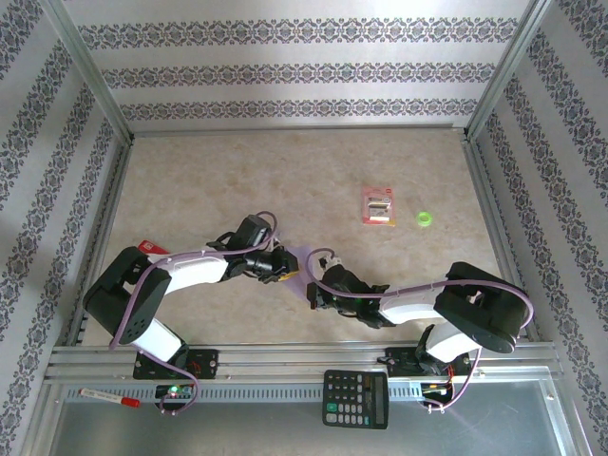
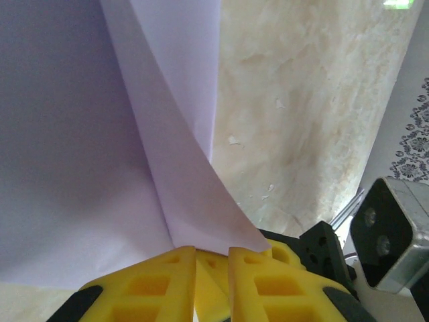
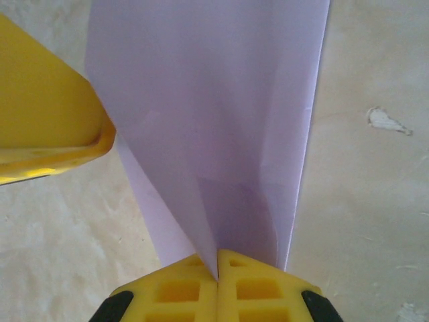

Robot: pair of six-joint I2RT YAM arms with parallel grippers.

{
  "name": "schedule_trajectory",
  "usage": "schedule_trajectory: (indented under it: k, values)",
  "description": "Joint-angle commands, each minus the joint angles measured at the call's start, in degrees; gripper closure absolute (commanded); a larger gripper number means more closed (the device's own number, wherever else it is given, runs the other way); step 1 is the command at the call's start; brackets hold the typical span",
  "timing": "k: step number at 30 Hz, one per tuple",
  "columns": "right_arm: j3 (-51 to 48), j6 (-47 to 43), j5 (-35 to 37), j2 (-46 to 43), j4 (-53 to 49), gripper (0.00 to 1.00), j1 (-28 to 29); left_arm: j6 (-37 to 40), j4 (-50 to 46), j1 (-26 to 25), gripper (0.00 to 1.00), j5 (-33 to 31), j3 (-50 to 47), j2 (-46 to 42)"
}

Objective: Fold a paper plane with a square sheet of paper (pick it up from the middle)
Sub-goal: Fourth fold the wing at the center of the table.

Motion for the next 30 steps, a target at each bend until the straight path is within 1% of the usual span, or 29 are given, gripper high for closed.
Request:
schedule_trajectory:
  k: [1,10,17,21,24,30]
  values:
    - [-2.14,2.31,-2.05,0.14,4.29,1.00,-1.24,2.23,1.71,-0.57,0.79,1.11,1.77,0.85]
    - [-3.49,3.87,-6.73,-0.57,6.50,1.00,-3.69,3.59,-1.08,-0.62,0.79,0.27,1.91,-0.50]
    - [-4.52,5.47,-10.92,0.64,10.60,1.00,-5.47,3.96,-2.76,-1.05,0.80,-1.55,0.74,-3.21]
    - [-5.24,7.27,-13.50,2.56,15.70,1.00,-5.97,3.25,-1.75,-2.03,0.84,-1.54,0.56,-2.70]
    - [-5.67,8.13,-14.35,3.33,17.62,1.00,-6.08,3.13,-1.58,-2.70,0.86,-1.66,0.92,-2.29]
    - [-7.65,9.61,-14.28,5.13,20.57,1.00,-6.38,3.55,-1.65,-3.11,0.90,-1.63,1.71,-0.70]
